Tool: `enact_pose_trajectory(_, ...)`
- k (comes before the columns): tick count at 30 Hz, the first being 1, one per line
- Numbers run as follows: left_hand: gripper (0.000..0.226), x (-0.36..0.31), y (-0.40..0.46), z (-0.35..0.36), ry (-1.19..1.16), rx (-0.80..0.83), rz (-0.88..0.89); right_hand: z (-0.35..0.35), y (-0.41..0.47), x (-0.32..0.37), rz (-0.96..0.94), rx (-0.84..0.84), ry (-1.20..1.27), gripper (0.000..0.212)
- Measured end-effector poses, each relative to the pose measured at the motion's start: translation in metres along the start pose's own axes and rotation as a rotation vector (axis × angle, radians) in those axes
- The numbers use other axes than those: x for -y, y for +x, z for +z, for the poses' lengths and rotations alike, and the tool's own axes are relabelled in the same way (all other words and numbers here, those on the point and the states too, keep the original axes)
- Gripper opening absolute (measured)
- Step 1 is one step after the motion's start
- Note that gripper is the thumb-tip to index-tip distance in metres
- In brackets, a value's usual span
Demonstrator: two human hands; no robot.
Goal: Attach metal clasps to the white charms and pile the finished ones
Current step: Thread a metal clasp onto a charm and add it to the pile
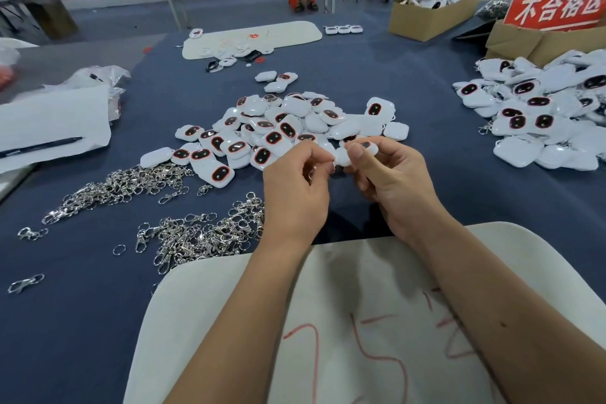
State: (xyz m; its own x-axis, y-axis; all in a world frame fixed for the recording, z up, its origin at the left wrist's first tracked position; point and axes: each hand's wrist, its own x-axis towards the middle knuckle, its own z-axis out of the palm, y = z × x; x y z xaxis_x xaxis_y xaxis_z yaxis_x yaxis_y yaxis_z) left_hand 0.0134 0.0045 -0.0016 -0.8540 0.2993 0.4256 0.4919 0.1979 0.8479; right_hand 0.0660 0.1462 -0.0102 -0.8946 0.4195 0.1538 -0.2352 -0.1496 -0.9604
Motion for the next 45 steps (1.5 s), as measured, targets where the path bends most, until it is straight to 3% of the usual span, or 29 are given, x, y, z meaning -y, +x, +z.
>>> enact_pose_trajectory(6, 0.013, 0.006, 0.002, -0.002, 0.208, 0.066, 0.182, 0.0, -0.001, 0.0, -0.005, -0.017, -0.015, 0.032)
enact_pose_trajectory(9, 0.012, 0.005, 0.002, 0.0, 0.196, 0.054, 0.177, 0.001, -0.002, 0.001, -0.01, -0.04, -0.015, 0.031)
enact_pose_trajectory(13, 0.007, 0.001, 0.0, 0.009, -0.256, -0.046, -0.204, -0.001, -0.001, 0.003, -0.013, -0.035, 0.066, 0.03)
enact_pose_trajectory(16, 0.002, -0.003, -0.004, 0.014, -0.55, 0.048, -0.46, -0.001, 0.0, 0.004, -0.027, -0.011, 0.092, 0.041)
enact_pose_trajectory(18, 0.007, -0.006, -0.004, 0.014, -0.689, 0.105, -0.537, -0.002, 0.0, 0.004, -0.032, -0.006, 0.111, 0.043)
enact_pose_trajectory(23, 0.013, -0.012, -0.001, 0.009, -0.846, 0.059, -0.628, -0.001, 0.001, 0.003, -0.031, 0.032, 0.1, 0.047)
enact_pose_trajectory(34, 0.02, -0.015, -0.002, 0.009, -0.718, 0.014, -0.527, 0.0, 0.002, 0.0, 0.005, 0.02, 0.098, 0.027)
enact_pose_trajectory(42, 0.016, -0.008, -0.001, 0.006, -0.367, 0.046, -0.311, -0.001, 0.004, 0.0, 0.009, -0.028, 0.097, 0.051)
enact_pose_trajectory(45, 0.012, -0.007, -0.001, 0.007, -0.374, 0.003, -0.307, -0.002, 0.005, 0.001, 0.039, -0.022, 0.116, 0.039)
